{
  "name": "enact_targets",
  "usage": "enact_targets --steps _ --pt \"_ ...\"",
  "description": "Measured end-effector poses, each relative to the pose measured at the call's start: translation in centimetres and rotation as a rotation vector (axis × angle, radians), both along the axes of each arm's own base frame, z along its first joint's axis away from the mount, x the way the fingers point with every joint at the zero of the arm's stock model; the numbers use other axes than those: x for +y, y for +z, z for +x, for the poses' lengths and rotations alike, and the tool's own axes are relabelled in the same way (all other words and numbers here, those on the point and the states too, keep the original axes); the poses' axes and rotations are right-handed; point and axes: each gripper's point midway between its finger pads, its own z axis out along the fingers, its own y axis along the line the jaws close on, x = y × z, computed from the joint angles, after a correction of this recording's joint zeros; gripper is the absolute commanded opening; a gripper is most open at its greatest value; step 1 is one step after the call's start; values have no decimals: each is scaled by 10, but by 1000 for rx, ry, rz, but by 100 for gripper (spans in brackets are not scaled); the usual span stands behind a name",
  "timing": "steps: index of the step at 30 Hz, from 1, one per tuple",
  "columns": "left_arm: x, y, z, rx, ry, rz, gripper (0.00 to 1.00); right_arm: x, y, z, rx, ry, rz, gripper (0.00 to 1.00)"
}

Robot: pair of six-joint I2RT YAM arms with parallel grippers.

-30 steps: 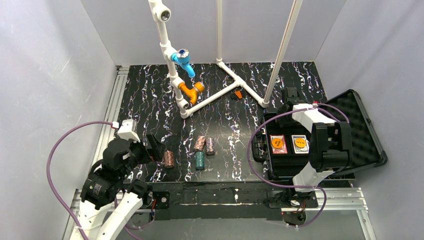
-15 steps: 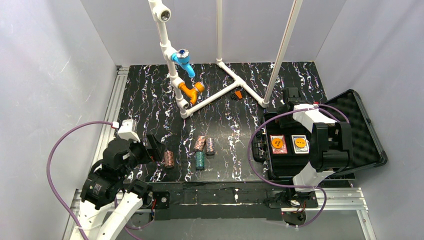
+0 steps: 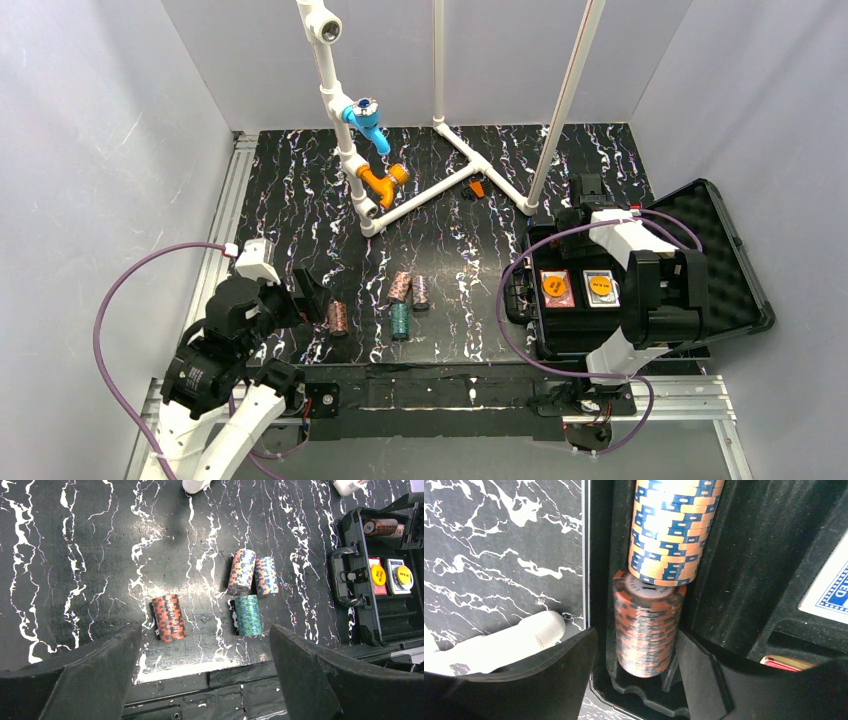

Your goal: Pack up texas hold em set

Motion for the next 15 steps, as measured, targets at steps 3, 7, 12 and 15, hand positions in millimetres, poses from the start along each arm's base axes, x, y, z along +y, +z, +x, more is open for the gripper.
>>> enact_targets --steps 3,7,12,15 --pt "0 0 0 0 2 0 98 0 3 -1 -4 0 4 84" --pt "1 0 0 -2 3 -1 98 -5 10 -3 -11 7 -12 85" --pt "1 1 0 -7 4 -3 98 -8 10 -4 -9 1 -13 85" --pt "1 1 0 -7 4 -3 98 -9 10 -4 -9 1 -15 85"
